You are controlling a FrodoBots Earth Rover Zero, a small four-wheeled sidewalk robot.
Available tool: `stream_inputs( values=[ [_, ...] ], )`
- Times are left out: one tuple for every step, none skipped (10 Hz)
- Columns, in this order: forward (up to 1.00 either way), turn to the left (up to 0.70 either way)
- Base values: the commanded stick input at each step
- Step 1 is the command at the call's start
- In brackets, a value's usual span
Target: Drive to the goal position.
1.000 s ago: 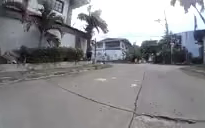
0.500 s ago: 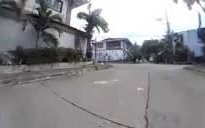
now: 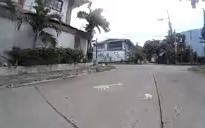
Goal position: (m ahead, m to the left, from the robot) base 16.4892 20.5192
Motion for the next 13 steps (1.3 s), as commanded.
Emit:
stream_inputs(
  values=[
    [0.7, 0.0],
    [0.7, 0.0],
    [0.7, 0.0],
    [0.7, 0.0],
    [0.7, 0.0],
    [0.7, 0.0],
    [0.7, -0.24],
    [0.7, -0.31],
    [0.7, -0.35],
    [0.7, -0.35],
    [0.7, -0.35],
    [0.7, -0.35],
    [0.7, -0.35]
  ],
)
